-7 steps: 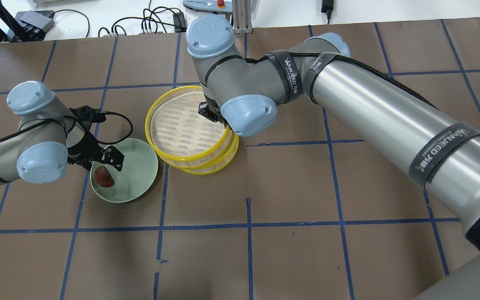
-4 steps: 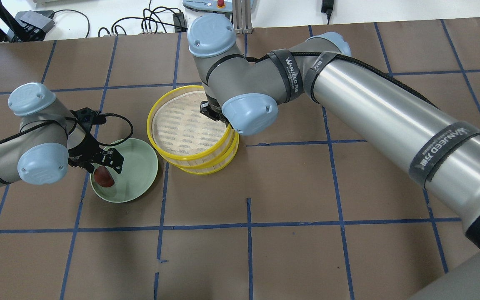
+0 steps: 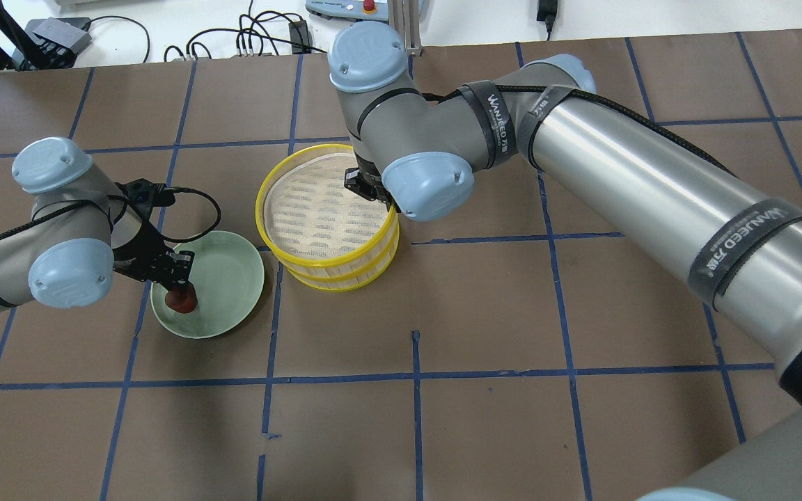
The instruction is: Stack buns with steamer
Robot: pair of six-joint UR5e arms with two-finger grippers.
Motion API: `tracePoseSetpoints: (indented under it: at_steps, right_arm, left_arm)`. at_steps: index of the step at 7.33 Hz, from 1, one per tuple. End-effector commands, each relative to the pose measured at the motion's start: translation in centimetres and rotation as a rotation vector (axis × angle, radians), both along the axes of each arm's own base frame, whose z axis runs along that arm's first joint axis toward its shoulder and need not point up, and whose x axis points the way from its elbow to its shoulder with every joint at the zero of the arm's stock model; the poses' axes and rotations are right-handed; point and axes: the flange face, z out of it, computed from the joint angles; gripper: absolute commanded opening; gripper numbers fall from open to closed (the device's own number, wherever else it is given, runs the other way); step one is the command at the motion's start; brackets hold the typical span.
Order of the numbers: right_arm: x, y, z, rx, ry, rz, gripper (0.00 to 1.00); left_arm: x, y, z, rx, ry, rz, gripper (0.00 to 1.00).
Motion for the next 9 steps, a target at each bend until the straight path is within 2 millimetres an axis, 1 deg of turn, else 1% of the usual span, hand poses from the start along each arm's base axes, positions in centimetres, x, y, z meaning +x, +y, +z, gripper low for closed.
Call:
tracePoseSetpoints:
  at_steps: [1,2,3,4,5,6,7,8,9]
  right_arm:
    - [0.2,-0.5,-0.5,-0.022,-0.013,0.002,0.1]
    - [0.2,-0.5,-0.7,-0.019,-0.012,0.005,0.1]
    - [0.1,-0.4,-1.3,-0.011,-0.003,0.029,0.1]
    - [0.2,-0.5,-1.3,-0.03,-0.015,0.031,0.1]
    - [0.1,-0.3,-1.8,-0.023,-0.012,0.033,0.1]
    - [0.1,-0.3,-1.8,-0.024,-0.014,0.033,0.11]
    - [0.1,-0.3,-1.8,-0.025,-0.012,0.034,0.11]
    - [0.1,-0.3,-1.9,-0.022,-0.015,0.031,0.11]
    - [0.3,-0.6,-2.5,-0.023,-0.015,0.031,0.11]
  left_arm:
    - [-0.4,-1.1,7.4,-0.038,-0.064,-0.011,0.0]
    - [-1.2,-1.1,10.5,-0.032,-0.06,-0.023,0.0]
    - [-1.9,-1.5,12.1,-0.04,-0.062,-0.029,0.0]
    - [-2.9,-1.7,12.4,-0.051,-0.056,-0.04,0.0]
    - [-4.4,-1.8,12.6,-0.06,-0.055,-0.034,0.0]
    - [-5.7,-1.9,13.2,-0.073,-0.057,-0.038,0.0]
    - [-6.2,-2.3,14.1,-0.096,-0.055,-0.048,0.01]
    - [-7.1,-2.5,15.2,-0.123,-0.025,-0.062,0.02]
    - [-8.4,-2.1,16.1,-0.141,-0.022,-0.085,0.02]
